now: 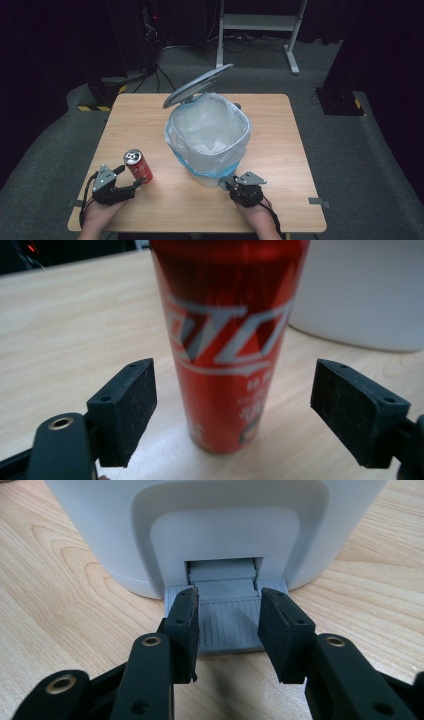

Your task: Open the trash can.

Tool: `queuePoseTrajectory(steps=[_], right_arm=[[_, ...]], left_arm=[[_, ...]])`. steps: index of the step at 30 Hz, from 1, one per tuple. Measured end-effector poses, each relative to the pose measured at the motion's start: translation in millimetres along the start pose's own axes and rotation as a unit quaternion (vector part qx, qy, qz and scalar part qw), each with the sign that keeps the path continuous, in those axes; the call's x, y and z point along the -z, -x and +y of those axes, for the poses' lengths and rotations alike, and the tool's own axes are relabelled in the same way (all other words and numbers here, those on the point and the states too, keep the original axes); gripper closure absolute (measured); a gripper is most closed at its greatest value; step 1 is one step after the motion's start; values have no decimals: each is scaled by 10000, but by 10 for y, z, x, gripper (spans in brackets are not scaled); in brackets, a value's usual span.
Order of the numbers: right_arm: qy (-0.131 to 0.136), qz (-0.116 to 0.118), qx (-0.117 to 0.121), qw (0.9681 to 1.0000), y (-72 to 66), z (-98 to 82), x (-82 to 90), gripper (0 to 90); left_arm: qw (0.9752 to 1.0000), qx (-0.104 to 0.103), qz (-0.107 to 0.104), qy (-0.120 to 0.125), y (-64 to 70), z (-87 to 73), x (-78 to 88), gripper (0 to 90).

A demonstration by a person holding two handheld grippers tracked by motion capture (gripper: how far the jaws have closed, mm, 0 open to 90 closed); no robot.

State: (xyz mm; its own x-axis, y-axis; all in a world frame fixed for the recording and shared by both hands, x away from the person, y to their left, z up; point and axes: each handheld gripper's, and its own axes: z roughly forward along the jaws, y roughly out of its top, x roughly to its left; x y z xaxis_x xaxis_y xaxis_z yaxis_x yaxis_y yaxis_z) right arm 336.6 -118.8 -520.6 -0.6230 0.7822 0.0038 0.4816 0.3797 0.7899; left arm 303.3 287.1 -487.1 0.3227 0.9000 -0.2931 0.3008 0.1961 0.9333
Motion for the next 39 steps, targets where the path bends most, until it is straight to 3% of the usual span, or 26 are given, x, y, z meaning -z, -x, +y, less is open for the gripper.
queuePoseTrajectory(steps=[10,25,30,39], right_arm=[[1,-1,1,10000,0,0,0,600],[3,2,1,10000,1,-1,0,600],[4,-2,-6,10000,-1,-1,0,600],[7,-11,-7,10000,-2,-3,1,600]], left_arm=[[9994,-107,-110,322,48,96,-29,186],[9983,89,-231,530,61,263,-252,177],[9976,50,-205,662,84,264,-239,222],[9967,299,-282,704,-21,254,-195,307]])
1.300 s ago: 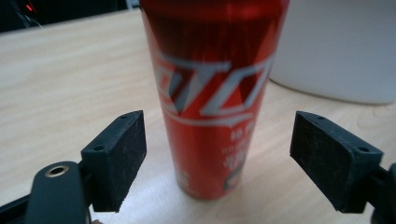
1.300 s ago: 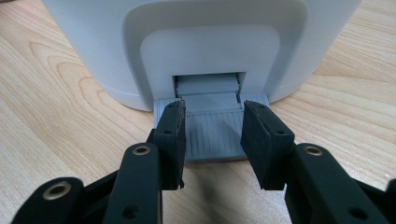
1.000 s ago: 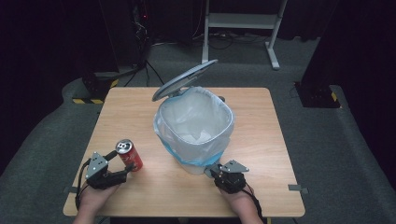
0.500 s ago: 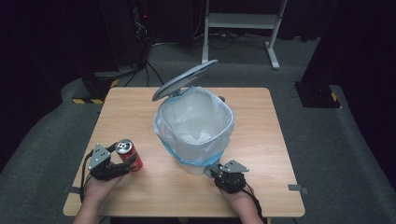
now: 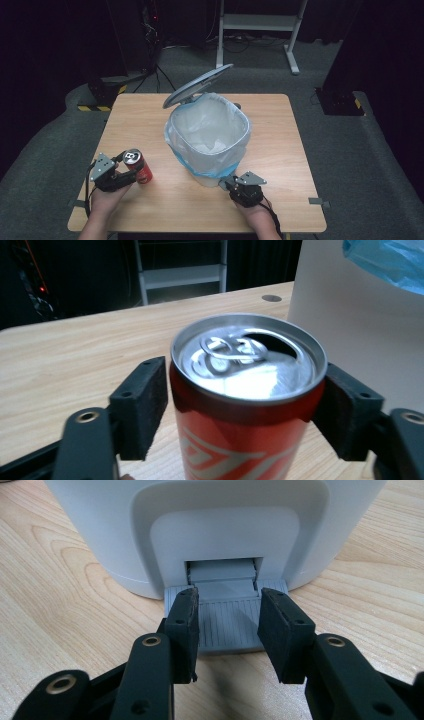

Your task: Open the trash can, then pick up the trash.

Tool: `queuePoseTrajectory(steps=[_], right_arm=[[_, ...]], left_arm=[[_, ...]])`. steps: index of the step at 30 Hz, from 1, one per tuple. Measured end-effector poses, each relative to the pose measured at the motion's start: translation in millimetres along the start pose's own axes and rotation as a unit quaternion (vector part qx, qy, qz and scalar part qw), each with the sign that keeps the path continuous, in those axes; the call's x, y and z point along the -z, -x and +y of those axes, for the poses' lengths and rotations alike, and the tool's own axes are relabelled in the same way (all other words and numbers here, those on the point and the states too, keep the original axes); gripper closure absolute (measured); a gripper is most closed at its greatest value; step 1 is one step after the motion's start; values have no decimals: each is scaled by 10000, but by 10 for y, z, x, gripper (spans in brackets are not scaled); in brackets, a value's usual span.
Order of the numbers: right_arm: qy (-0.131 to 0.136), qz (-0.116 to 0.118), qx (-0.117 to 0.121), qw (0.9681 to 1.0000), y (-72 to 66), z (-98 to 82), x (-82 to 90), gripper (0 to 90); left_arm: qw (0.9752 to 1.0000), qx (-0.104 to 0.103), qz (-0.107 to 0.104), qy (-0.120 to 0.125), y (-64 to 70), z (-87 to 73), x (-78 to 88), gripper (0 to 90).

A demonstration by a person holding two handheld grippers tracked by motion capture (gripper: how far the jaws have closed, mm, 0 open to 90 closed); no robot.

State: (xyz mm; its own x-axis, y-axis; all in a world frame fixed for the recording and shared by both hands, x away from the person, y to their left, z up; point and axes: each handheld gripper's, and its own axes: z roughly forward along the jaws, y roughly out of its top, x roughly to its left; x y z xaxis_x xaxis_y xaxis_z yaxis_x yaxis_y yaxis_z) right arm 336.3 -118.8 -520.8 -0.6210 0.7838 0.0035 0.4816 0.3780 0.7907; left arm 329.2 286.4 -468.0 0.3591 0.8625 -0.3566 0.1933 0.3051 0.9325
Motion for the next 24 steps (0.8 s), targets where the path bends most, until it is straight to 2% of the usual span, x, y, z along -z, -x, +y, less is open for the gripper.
queuePoseTrajectory(steps=[7,9,15,24], right_arm=[[-2,5,-3,10000,1,0,1,600],[-3,5,-3,10000,1,0,1,600],[-3,4,-3,10000,1,0,1,600],[-4,6,-2,10000,1,0,1,600]], left_arm=[[10000,58,36,72,14,11,33,334],[9999,-2,49,114,35,34,64,334],[9994,-46,-77,330,117,138,148,334],[9981,-144,-271,529,276,197,197,335]])
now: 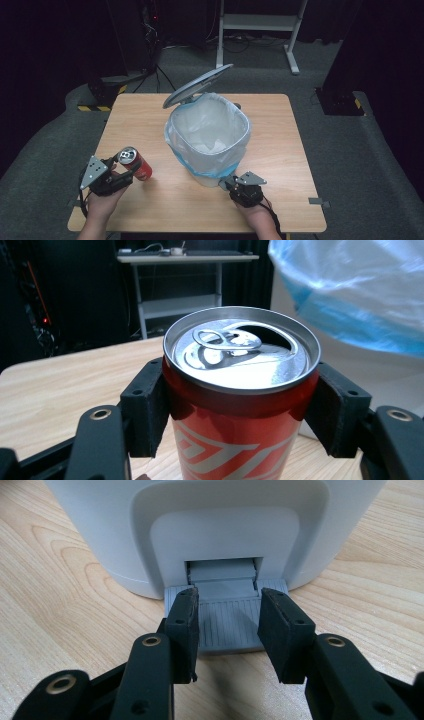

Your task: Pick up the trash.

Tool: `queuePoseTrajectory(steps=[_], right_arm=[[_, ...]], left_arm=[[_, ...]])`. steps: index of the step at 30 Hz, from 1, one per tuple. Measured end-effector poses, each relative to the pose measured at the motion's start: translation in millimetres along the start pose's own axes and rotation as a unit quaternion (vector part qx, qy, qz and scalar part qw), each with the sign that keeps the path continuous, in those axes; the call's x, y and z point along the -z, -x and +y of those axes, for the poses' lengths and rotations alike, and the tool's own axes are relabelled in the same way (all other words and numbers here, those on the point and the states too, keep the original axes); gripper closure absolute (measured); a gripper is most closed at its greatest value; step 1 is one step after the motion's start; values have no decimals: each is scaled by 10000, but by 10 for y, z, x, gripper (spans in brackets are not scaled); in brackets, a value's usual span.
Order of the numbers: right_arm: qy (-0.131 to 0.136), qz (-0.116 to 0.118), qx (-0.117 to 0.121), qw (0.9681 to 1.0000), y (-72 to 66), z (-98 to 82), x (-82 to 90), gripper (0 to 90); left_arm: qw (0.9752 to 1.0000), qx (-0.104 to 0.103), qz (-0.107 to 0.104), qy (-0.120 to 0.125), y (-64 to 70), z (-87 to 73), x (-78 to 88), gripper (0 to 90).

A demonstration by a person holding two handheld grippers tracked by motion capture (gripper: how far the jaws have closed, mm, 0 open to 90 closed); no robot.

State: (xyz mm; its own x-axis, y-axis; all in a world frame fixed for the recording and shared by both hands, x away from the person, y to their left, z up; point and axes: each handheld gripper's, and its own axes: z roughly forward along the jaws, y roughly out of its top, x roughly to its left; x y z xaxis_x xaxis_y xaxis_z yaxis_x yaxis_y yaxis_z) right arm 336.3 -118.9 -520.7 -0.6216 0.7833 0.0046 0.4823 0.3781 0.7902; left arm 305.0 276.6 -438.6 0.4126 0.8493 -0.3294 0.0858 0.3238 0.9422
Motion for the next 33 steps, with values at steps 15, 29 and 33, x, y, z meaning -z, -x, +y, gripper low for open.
queuePoseTrajectory(steps=[15,29,33], right_arm=[[-33,21,6,10000,9,10,0,601],[-35,22,6,10000,4,10,0,601],[-30,23,7,10000,5,9,0,601]], left_arm=[[9997,-64,-20,235,318,57,5,336],[9980,-137,15,615,574,302,-15,338],[9962,21,-180,847,649,434,10,339]])
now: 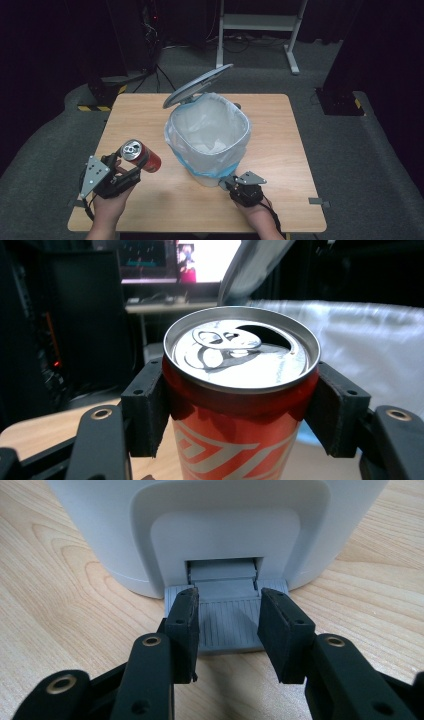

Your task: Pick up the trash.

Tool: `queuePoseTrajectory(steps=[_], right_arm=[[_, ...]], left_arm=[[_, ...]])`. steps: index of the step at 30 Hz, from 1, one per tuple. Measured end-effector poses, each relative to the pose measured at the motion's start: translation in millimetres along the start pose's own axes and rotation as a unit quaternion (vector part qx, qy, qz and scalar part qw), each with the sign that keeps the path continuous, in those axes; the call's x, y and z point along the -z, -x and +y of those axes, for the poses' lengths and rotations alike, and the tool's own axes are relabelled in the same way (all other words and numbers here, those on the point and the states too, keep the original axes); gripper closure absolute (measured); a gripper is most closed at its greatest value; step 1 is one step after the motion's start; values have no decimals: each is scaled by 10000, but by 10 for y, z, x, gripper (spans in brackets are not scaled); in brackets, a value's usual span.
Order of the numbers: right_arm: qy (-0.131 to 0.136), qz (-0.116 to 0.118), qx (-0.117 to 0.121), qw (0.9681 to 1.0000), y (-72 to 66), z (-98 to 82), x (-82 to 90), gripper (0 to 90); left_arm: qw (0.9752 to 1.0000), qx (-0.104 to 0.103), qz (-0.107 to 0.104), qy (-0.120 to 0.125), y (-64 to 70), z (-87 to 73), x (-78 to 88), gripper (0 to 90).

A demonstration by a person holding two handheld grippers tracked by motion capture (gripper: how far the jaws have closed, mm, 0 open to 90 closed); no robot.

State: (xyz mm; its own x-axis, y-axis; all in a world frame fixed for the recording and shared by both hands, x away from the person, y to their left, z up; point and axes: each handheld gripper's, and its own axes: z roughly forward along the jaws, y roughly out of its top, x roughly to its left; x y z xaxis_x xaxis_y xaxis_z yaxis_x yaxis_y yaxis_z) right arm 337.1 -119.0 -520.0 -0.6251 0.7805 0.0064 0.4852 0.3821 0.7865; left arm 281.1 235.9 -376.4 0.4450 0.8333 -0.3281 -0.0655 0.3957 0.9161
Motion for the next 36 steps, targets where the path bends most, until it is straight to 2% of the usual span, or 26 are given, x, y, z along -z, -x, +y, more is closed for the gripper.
queuePoseTrajectory(steps=[5,12,18,26,30,36], right_arm=[[-3,-7,0,10000,0,1,0,601],[-4,0,8,10000,2,1,0,601],[-5,7,1,10000,2,1,1,601],[-6,3,16,10000,4,2,0,601],[-7,3,4,10000,2,2,1,601],[-12,5,14,10000,5,3,0,601]], left_arm=[[9997,-87,-168,132,95,156,-22,339],[9981,-80,-369,495,231,334,-25,339],[9952,-133,-510,823,376,478,22,339],[9908,-127,-711,1147,492,661,15,339],[9893,-146,-773,1228,526,704,-19,339],[9889,-149,-852,1212,577,688,-113,339]])
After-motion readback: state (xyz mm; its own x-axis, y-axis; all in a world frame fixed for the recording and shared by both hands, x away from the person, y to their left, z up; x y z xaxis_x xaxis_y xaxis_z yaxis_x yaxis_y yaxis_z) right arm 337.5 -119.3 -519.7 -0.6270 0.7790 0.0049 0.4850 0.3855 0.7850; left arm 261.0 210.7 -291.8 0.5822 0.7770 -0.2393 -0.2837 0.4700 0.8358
